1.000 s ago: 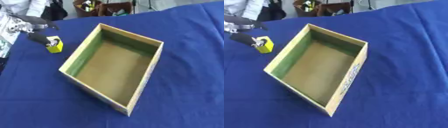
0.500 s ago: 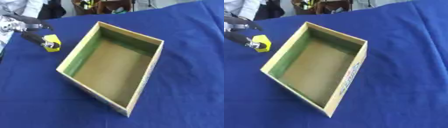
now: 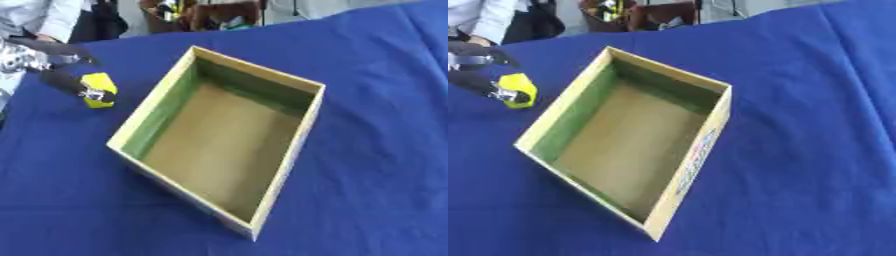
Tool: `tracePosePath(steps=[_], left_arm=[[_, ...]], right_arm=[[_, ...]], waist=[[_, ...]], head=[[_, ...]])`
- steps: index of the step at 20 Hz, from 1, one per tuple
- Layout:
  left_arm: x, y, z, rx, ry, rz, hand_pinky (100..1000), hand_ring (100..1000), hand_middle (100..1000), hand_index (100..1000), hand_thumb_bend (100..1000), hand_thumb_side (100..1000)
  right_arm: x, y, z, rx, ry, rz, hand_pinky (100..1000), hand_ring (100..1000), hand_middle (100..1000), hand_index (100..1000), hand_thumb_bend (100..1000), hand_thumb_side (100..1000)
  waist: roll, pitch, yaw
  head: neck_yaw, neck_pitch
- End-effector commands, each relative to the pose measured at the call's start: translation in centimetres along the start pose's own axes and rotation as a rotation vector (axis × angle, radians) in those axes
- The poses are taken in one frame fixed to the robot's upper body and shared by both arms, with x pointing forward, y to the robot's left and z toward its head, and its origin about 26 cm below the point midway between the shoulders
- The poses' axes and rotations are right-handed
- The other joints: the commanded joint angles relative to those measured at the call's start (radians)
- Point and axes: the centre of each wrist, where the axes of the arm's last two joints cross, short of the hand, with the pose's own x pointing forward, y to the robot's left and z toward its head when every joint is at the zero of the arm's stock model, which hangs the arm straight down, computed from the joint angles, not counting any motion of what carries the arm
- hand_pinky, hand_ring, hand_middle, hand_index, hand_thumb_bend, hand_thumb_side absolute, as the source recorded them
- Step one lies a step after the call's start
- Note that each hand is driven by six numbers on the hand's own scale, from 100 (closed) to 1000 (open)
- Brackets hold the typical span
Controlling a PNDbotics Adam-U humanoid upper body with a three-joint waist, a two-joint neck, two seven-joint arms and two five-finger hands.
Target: Pick up objects on the table and place them in the box.
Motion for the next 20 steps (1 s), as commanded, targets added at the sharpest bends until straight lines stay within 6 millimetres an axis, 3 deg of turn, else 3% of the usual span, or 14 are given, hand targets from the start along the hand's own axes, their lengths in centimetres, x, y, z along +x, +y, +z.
tracePosePath(steps=[1,4,10,16,20], left_arm=[[-1.4,1.22,1.25,0.028,0.043,-0.009,973,1000,1000,1000,473,776],[-1.45,1.08,1.18,0.01,0.048,-0.014,972,998,1000,1000,423,755],[-1.32,1.06,1.14,-0.018,0.038,-0.022,963,988,1000,1000,409,748],[-0.86,1.27,1.02,-0.001,0.015,-0.02,912,927,1000,1000,286,700],[-0.59,1.26,0.85,0.021,0.003,-0.026,883,879,909,1000,241,675]], right_arm=[[0.2,-0.95,-0.18,-0.025,-0.013,0.022,727,824,810,797,100,814],[0.2,-0.99,-0.2,-0.03,-0.011,0.022,726,823,808,794,100,813],[0.23,-0.95,-0.21,-0.039,-0.002,0.018,724,821,804,790,100,811],[0.29,-0.85,-0.23,-0.044,0.002,0.009,724,818,800,786,100,813],[0.29,-0.81,-0.23,-0.049,0.004,0.003,724,818,799,786,100,821]], waist=[[-0.005,-0.02,-0.001],[-0.005,-0.014,-0.001],[-0.005,-0.006,0.0],[-0.005,0.0,-0.003],[-0.005,0.001,-0.005]], head=[[0.002,-0.014],[0.001,-0.013],[0.0,-0.014],[-0.004,-0.017],[-0.007,-0.014]])
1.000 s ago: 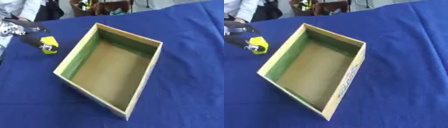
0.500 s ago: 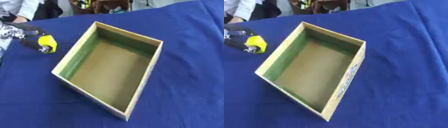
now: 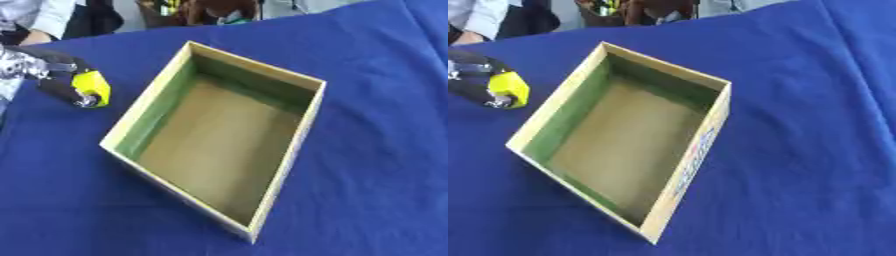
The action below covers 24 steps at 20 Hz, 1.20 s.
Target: Pick up objects on the table and place them in the box.
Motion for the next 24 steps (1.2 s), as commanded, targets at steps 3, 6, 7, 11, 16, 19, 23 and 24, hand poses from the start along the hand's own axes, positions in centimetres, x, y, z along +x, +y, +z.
tracePosePath(steps=[3,6,7,11,16,19,23,24], left_arm=[[-0.32,1.07,0.82,0.049,0.014,-0.03,853,831,805,939,185,651],[-0.28,0.95,0.71,0.054,0.029,-0.043,807,790,751,883,100,631],[-0.28,0.91,0.67,0.057,0.033,-0.046,757,743,688,848,100,620],[-0.22,0.9,0.62,0.086,0.042,-0.044,701,667,601,782,100,625],[-0.17,0.95,0.54,0.117,0.041,-0.019,629,586,495,688,100,570],[-0.12,1.04,0.59,0.138,0.037,-0.003,596,563,467,663,100,521],[0.06,1.28,0.74,0.198,0.038,0.008,558,542,439,628,100,449],[0.09,1.4,0.83,0.216,0.039,0.008,537,527,420,609,100,431]], right_arm=[[0.26,-0.96,-0.27,-0.032,-0.014,0.008,725,818,798,786,100,822],[0.25,-0.99,-0.27,-0.04,-0.014,0.003,725,817,797,785,100,824],[0.23,-1.01,-0.27,-0.043,-0.013,0.002,724,815,797,785,100,823],[0.21,-0.96,-0.23,-0.05,-0.009,-0.006,726,814,797,787,100,826],[0.2,-0.9,-0.2,-0.059,-0.005,-0.017,726,813,797,788,100,821],[0.2,-0.79,-0.16,-0.061,-0.001,-0.025,726,812,796,788,100,819],[0.24,-0.7,-0.16,-0.062,-0.002,-0.035,726,810,795,788,100,817],[0.24,-0.69,-0.15,-0.064,-0.002,-0.037,726,809,795,789,100,817]], waist=[[-0.004,-0.022,-0.003],[-0.004,-0.023,-0.005],[-0.004,-0.023,-0.005],[-0.003,-0.028,-0.005],[-0.003,-0.04,-0.002],[-0.005,-0.05,0.002],[-0.008,-0.066,0.007],[-0.009,-0.07,0.008]], head=[[-0.001,-0.007],[-0.001,-0.006],[-0.001,-0.006],[-0.004,-0.002],[-0.006,0.008],[-0.009,0.016],[-0.005,0.031],[-0.002,0.034]])
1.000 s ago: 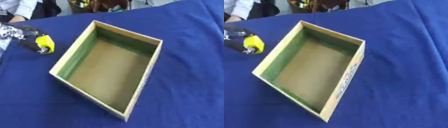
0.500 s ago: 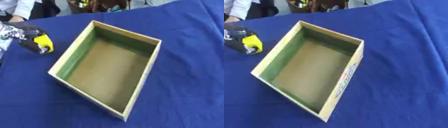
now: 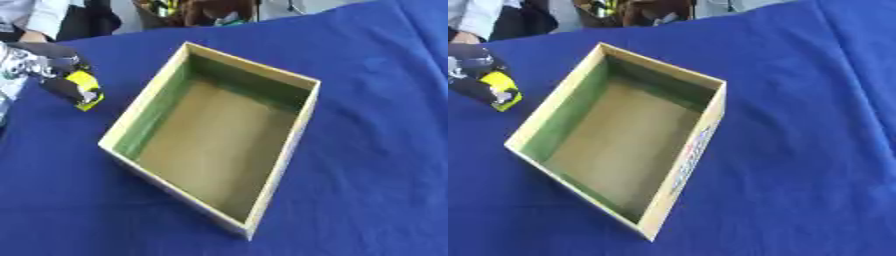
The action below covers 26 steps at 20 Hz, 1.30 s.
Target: Pick up objects on the table and place them in the box.
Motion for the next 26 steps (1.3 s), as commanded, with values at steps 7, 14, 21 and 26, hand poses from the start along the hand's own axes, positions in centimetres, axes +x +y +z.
tracePosePath(steps=[7,14,21,26], left_arm=[[-0.4,2.2,1.4,0.172,0.023,-0.038,561,570,565,763,100,586],[-0.4,2.7,1.8,0.25,0.02,-0.011,281,357,435,638,100,377],[0.3,3.8,2.5,0.328,-0.004,0.022,271,358,432,620,100,399],[4.1,5.9,4.6,0.407,-0.08,-0.073,274,362,445,633,100,382]], right_arm=[[0.2,-0.6,-0.1,-0.025,-0.013,-0.016,726,807,791,788,100,813],[0.1,-0.5,0.1,-0.027,-0.002,-0.022,726,808,789,786,100,816],[0.0,-0.3,0.3,-0.025,0.01,-0.025,726,808,789,787,100,814],[0.0,-0.2,0.4,-0.02,0.016,-0.032,726,807,788,787,100,809]], waist=[[-0.008,-0.063,0.012],[-0.002,-0.076,0.014],[0.0,-0.094,0.023],[-0.003,-0.117,0.045]], head=[[0.016,0.017],[0.016,0.021],[0.005,0.025],[-0.034,0.046]])
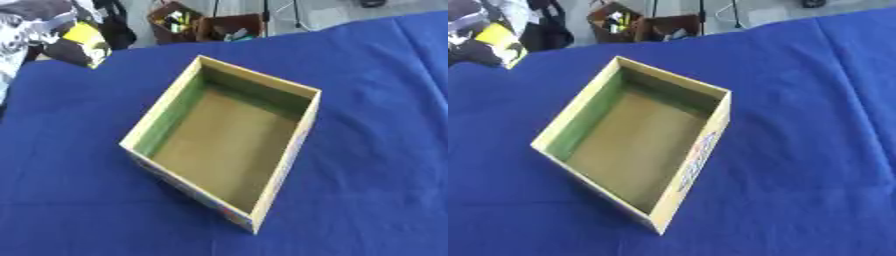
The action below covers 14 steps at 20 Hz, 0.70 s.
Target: Pick up objects on the table and place them in the box.
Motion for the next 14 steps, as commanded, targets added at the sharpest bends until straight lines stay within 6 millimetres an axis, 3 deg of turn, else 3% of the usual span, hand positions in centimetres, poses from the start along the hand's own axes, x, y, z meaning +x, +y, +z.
tracePosePath(steps=[1,8,14], left_arm=[[2.1,3.5,1.6,0.084,-0.06,-0.073,274,364,446,634,100,382],[9.6,5.8,3.6,0.124,-0.313,-0.074,258,354,434,626,100,371],[13.6,5.3,2.7,0.083,-0.439,0.01,243,345,422,618,100,370]], right_arm=[[0.3,-0.9,-0.3,-0.021,-0.017,0.008,726,807,788,787,100,810],[1.0,-0.9,-0.9,-0.015,-0.045,-0.023,724,807,790,788,100,811],[1.7,-0.9,-1.6,-0.016,-0.067,-0.062,724,809,792,792,100,809]], waist=[[-0.01,-0.039,0.009],[-0.025,-0.09,0.04],[-0.037,-0.127,0.054]], head=[[-0.026,0.019],[-0.053,0.056],[-0.055,0.069]])
